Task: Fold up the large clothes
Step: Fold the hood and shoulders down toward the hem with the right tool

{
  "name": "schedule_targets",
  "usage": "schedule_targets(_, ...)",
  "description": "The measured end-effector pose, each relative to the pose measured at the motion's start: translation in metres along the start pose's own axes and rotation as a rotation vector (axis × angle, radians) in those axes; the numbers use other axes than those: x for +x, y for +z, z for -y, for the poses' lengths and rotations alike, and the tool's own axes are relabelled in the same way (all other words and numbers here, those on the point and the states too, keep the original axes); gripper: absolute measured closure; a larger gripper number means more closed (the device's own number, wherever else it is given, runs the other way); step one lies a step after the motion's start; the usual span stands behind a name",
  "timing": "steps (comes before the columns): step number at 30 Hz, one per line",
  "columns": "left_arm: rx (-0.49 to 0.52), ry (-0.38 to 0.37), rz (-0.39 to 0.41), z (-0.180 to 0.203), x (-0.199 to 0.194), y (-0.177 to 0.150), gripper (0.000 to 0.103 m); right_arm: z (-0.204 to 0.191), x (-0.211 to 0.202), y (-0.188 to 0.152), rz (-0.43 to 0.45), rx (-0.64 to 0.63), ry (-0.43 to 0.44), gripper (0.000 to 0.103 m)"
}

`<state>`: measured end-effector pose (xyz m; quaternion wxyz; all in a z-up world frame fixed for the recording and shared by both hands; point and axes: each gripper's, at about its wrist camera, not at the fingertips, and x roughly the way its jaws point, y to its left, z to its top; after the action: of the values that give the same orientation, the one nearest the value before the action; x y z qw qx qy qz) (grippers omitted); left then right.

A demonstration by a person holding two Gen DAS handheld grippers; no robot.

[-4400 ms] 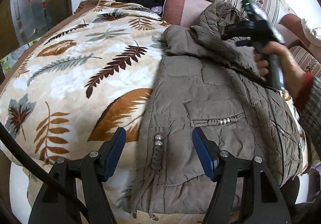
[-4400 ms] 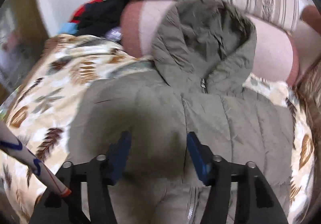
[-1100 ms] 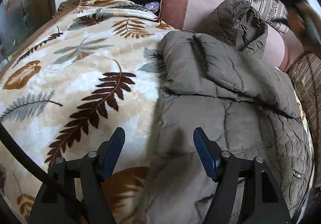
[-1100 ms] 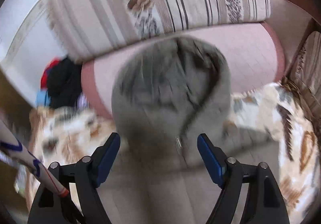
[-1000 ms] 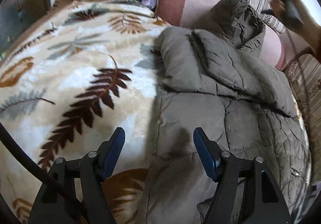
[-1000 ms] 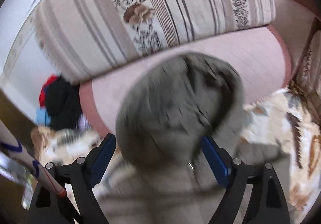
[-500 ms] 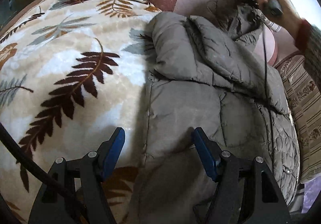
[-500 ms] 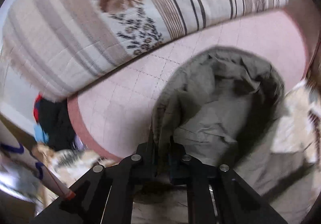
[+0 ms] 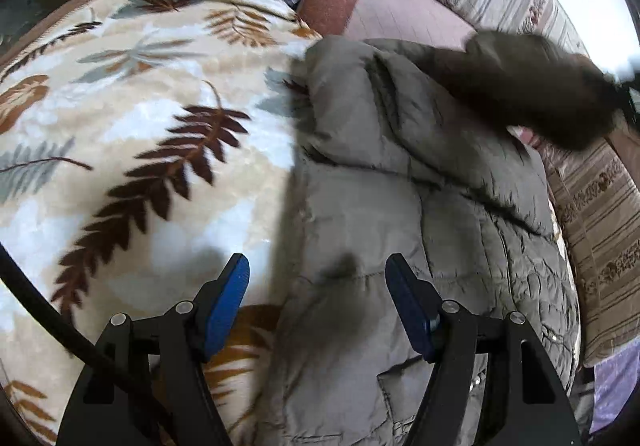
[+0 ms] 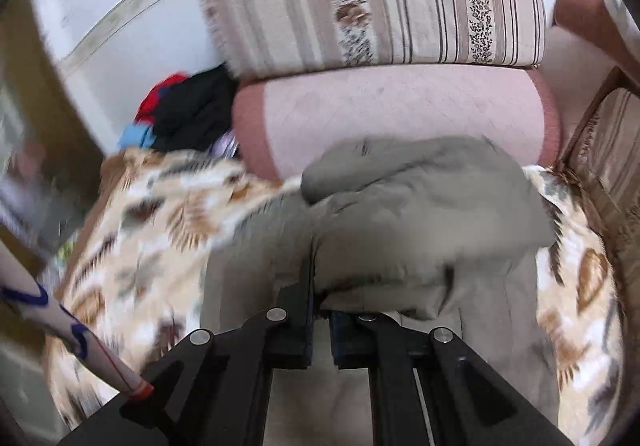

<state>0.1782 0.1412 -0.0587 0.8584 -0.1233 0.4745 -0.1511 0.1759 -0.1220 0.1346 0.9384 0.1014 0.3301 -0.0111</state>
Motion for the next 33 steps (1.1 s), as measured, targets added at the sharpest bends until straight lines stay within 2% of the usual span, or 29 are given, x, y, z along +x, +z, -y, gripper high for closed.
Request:
schedule_targets(2, -0.013, 0.002, 0.022, -0.005, -0.005, 0.002, 0.033, -0.001, 0.006, -0.047, -0.050, 0.018, 0.019, 0.096)
schedule_targets(5, -0.028, 0.007, 0.044, -0.010, -0.008, 0.005, 0.033, 0.004, 0.046, -0.088, -0.142, 0.059, 0.000, 0.097)
schedule_targets(9, -0.026, 0.032, 0.054, -0.012, -0.007, 0.007, 0.033, 0.019, 0.117, -0.099, -0.217, 0.101, -0.102, 0.097)
schedule_targets(12, -0.026, 0.048, 0.059, -0.015, -0.006, 0.009, 0.033, 0.022, 0.141, -0.098, -0.246, 0.102, -0.106, 0.095)
schedule_targets(14, -0.033, 0.058, 0.059, -0.018, -0.006, 0.009, 0.033, 0.021, 0.136, -0.096, -0.233, 0.088, -0.097, 0.092)
schedule_targets(16, -0.052, 0.060, 0.046, -0.023, -0.004, 0.009, 0.033, 0.022, 0.117, -0.096, -0.213, 0.074, -0.069, 0.080)
schedule_targets(17, -0.059, 0.057, 0.043, -0.024, -0.004, 0.008, 0.033, 0.023, 0.106, -0.097, -0.210, 0.061, -0.054, 0.055)
schedule_targets(18, -0.065, 0.055, 0.041, -0.025, -0.003, 0.008, 0.033, 0.022, 0.095, -0.099, -0.196, 0.046, -0.049, 0.037)
schedule_targets(19, -0.068, 0.054, 0.042, -0.026, -0.003, 0.009, 0.033, 0.022, 0.078, -0.103, -0.165, 0.017, -0.050, 0.034)
schedule_targets(23, -0.065, 0.051, 0.045, -0.024, -0.004, 0.008, 0.033, 0.018, 0.038, -0.107, -0.118, -0.072, -0.075, 0.034)
schedule_targets(25, -0.063, 0.043, 0.041, -0.022, -0.004, 0.007, 0.033, 0.021, 0.020, -0.092, -0.032, -0.109, -0.144, 0.034)
schedule_targets(29, -0.056, 0.044, 0.038, -0.020, -0.003, 0.006, 0.033, 0.034, 0.023, -0.046, 0.092, -0.096, -0.285, 0.034)
schedule_targets(33, -0.048, 0.052, 0.036, -0.018, 0.000, 0.007, 0.033, 0.055, 0.070, -0.008, 0.095, -0.071, -0.438, 0.034)
